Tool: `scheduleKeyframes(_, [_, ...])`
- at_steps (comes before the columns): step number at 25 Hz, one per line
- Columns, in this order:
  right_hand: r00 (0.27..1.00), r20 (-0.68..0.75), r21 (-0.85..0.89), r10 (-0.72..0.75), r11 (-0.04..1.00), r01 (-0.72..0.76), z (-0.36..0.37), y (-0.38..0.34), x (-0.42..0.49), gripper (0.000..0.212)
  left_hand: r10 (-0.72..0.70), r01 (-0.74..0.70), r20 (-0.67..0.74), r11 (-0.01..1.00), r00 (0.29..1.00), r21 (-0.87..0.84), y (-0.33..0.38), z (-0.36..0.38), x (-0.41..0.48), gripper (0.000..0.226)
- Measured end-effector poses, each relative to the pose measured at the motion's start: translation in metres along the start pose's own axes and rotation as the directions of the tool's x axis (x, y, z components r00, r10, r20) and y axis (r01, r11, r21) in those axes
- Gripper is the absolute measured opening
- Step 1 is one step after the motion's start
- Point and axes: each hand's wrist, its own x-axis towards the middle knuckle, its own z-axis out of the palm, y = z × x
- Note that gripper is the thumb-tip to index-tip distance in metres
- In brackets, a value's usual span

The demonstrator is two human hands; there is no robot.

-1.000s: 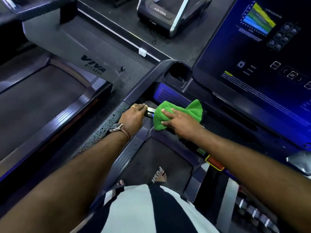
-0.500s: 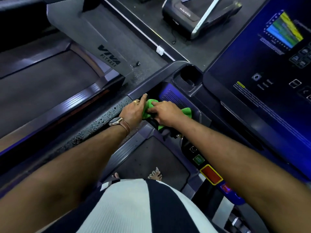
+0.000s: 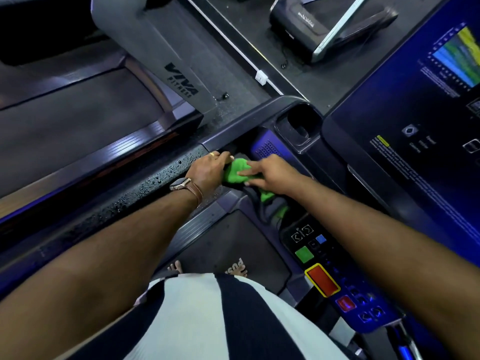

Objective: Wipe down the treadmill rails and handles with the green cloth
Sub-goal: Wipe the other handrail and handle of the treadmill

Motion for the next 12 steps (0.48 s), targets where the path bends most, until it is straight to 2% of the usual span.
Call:
scheduleKeyframes(3, [0.994, -0.094, 0.073, 0.050, 0.996, -0.043, 0.008, -0.010, 0.024, 0.043, 0.005, -0.005, 0.025, 1.000, 1.000, 0.017, -0.002, 0.002, 0.000, 0.036])
scheduleKeyframes(4, [0.994, -0.099, 0.106, 0.049, 0.994, -0.039, 0.009, -0.007, 0.016, 0.051, 0.012, -0.012, 0.015, 1.000, 1.000, 0.015, -0.003, 0.002, 0.000, 0.037])
scheduleKeyframes(6, [0.998, 0.014, 0.075, 0.055, 0.996, -0.056, 0.009, 0.001, -0.018, 0.080, 0.015, -0.014, -0.019, 1.000, 1.000, 0.019, -0.003, 0.004, -0.002, 0.039])
scheduleKeyframes(8, [0.972, 0.188, -0.081, 0.138, 0.989, -0.125, 0.010, 0.012, -0.047, 0.107, 0.007, -0.006, -0.033, 1.000, 0.999, 0.018, -0.002, 0.005, -0.003, 0.043])
scheduleKeyframes(10, [0.946, 0.246, -0.189, 0.210, 0.968, -0.166, 0.010, 0.017, -0.042, 0.119, -0.009, 0.009, -0.031, 1.000, 0.999, 0.013, -0.001, 0.004, -0.002, 0.046])
scheduleKeyframes(12, [0.950, 0.222, -0.162, 0.218, 0.969, -0.185, 0.007, 0.003, -0.021, 0.119, -0.026, 0.026, -0.023, 1.000, 0.999, 0.011, -0.001, 0.003, -0.001, 0.045])
